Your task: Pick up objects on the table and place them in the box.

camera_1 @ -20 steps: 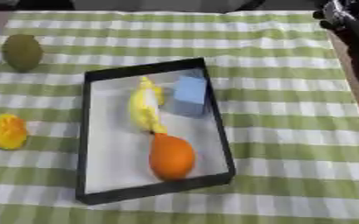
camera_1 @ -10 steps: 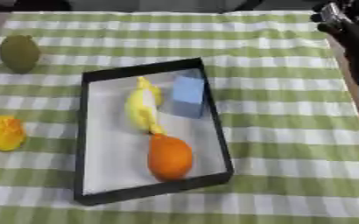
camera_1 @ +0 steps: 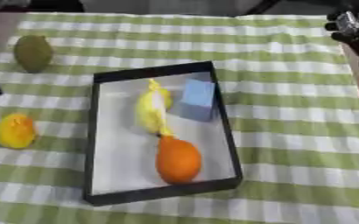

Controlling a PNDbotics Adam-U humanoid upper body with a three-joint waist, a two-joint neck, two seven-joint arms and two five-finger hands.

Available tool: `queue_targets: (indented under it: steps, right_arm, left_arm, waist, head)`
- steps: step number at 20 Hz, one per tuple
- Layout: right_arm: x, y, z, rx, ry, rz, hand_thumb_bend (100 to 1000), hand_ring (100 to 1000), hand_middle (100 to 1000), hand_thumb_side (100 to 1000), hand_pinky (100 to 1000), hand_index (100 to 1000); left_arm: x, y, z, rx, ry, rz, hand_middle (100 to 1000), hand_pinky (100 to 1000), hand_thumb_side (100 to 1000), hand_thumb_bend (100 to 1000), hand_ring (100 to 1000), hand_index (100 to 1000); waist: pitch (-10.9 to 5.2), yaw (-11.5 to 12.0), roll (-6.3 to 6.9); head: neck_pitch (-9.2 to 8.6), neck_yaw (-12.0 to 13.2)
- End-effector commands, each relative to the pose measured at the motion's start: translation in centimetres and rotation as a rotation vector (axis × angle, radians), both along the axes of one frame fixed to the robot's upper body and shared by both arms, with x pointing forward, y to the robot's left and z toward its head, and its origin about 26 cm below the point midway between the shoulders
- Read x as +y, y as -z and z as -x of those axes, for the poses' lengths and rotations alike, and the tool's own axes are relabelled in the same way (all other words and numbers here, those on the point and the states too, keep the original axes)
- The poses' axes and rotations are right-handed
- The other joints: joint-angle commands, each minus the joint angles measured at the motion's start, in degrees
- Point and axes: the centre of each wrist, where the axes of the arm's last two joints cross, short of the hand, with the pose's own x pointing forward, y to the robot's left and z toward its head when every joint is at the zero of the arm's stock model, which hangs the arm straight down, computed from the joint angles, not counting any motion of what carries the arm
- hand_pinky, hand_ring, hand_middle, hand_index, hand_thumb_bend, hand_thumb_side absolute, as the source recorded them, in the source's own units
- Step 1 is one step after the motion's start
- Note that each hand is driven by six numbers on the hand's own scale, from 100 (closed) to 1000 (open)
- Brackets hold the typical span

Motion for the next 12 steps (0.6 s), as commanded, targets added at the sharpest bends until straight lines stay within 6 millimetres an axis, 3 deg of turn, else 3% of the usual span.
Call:
queue_targets:
  steps: [1,12]
  right_arm:
    - [-0.3,-0.9,0.0,-0.021,0.005,0.021,100,783,695,501,876,808]
    - [-0.3,-0.6,-0.2,-0.01,0.0,0.015,100,784,698,510,878,809]
  left_arm:
    - [0.5,-0.1,-0.5,-0.007,-0.002,-0.051,828,834,183,583,837,855]
    - [0.7,2.8,-2.7,0.035,0.033,-0.106,802,816,135,583,823,846]
  waist:
    - [-1.71,-0.08,0.97]
    - [-1.65,-0.18,1.09]
  head:
    - [-0.73,0.32]
    - [-0.56,0.65]
